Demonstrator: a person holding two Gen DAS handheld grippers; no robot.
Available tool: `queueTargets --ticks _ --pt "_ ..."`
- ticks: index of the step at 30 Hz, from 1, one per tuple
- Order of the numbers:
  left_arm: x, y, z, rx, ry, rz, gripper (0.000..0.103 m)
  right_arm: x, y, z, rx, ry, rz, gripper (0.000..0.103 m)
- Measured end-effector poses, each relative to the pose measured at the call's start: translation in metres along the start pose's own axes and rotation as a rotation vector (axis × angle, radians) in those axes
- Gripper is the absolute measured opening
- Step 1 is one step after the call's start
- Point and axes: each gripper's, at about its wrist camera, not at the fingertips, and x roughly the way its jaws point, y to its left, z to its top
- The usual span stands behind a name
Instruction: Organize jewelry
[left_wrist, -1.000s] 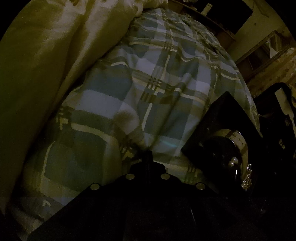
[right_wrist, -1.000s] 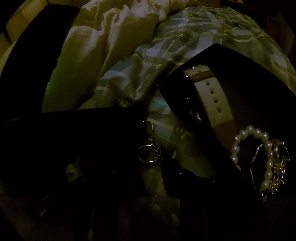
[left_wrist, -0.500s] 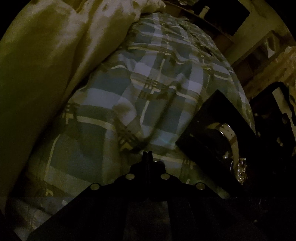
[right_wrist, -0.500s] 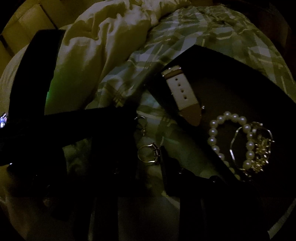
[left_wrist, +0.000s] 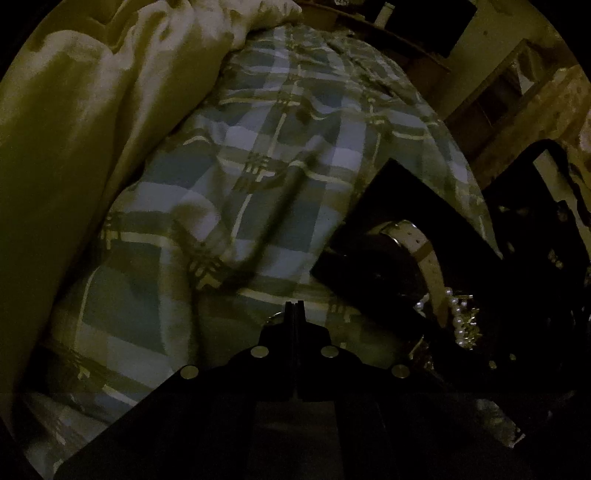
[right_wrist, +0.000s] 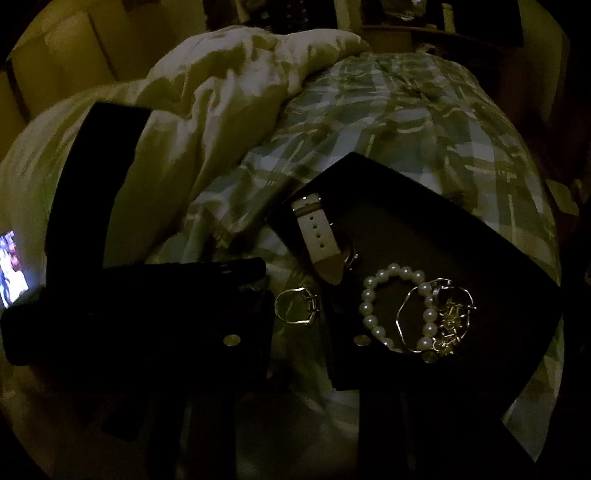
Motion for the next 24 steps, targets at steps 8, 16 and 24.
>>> queueTargets --ticks 8,16,24 --pt "-0.025 -0.013 0.011 -0.008 -0.077 -0.041 0.0 -0.029 0.0 0.003 0.011 -0.049 0.054 0.025" --pt "-0.037 -0.033 0.011 0.026 -0.104 -0.051 0.0 -0.079 -0.027 -0.002 0.05 -0.158 0.011 0.025" --pt "-0.044 -0.064 0.009 0.076 -0.133 -0.089 0.0 -0.096 -0.051 0.004 0.063 -0.23 -0.097 0.025"
